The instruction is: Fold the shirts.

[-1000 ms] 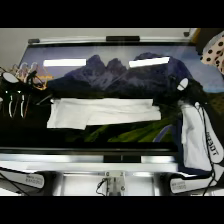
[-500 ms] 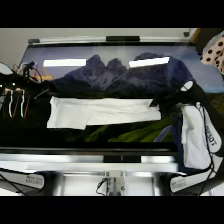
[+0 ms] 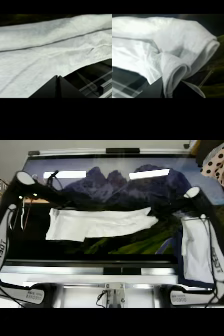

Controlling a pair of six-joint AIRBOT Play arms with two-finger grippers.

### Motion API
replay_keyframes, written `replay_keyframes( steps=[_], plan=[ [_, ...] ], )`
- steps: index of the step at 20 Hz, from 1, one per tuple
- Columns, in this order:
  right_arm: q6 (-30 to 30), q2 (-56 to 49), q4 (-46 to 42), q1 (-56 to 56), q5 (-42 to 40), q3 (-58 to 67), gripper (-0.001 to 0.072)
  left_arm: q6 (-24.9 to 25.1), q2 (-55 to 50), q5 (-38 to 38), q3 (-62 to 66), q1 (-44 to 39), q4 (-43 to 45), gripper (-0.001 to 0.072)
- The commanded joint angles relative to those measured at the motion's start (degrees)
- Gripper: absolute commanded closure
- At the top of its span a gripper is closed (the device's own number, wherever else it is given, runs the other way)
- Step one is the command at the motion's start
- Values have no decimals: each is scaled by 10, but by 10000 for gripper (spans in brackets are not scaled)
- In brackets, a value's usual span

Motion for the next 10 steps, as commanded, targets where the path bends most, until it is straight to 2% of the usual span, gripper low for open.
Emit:
replay_keyframes(
  steps=[1, 5, 8, 10],
  plan=[
    [35, 120, 28, 3, 68, 1, 637, -20, 0, 119, -70, -111, -34, 668],
    [101, 250, 28, 3, 111, 1, 637, -25, -6, 253, -121, -214, -88, 667],
    [142, 322, 26, 3, 113, 1, 637, -64, -33, 299, -121, -265, -105, 667],
    [156, 349, 26, 3, 113, 1, 636, -63, -56, 313, -121, -292, -162, 668]
  ],
)
